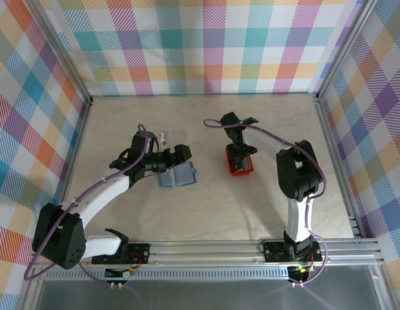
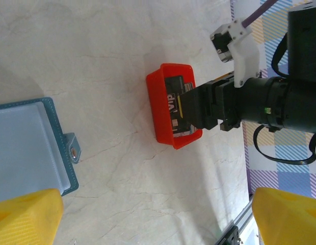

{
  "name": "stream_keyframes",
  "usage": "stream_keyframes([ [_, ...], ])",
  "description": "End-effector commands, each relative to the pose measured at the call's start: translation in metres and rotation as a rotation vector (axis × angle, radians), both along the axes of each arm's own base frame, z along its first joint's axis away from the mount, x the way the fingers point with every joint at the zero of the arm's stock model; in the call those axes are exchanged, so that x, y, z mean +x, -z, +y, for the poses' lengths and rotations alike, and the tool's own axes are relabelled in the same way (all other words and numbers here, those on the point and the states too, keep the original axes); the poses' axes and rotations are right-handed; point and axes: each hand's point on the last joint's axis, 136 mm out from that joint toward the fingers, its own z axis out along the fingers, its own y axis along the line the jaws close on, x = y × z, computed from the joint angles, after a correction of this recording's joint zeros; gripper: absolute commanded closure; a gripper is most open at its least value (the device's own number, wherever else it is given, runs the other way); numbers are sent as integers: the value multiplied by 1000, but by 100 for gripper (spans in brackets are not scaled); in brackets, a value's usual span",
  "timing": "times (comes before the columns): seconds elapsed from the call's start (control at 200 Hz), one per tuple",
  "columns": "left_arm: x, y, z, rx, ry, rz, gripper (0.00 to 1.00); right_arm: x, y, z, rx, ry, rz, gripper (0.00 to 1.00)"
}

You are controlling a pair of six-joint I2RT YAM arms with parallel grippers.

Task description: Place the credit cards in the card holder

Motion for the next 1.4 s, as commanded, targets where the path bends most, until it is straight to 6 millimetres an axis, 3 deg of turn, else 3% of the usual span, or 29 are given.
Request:
stream_keyframes([
  [0.0,0,-8,-1,30,23,-21,6,2,-4,-2,-18,-1,-21,49],
  [0.125,0,-7,1,31,13,-27,6,1,-2,-1,-13,-5,-15,64],
  [0.495,-2,-3,3,35,3,-21,7,-2,1,1,6,-7,-4,82],
  [0.98,-9,9,8,19,-27,0,8,0,-11,10,75,32,-23,92],
  [1.17,-7,6,7,15,-26,-6,8,-3,-28,17,138,43,-45,100],
  [1.395,-4,0,3,9,-11,-9,9,-7,-52,24,234,49,-68,100],
])
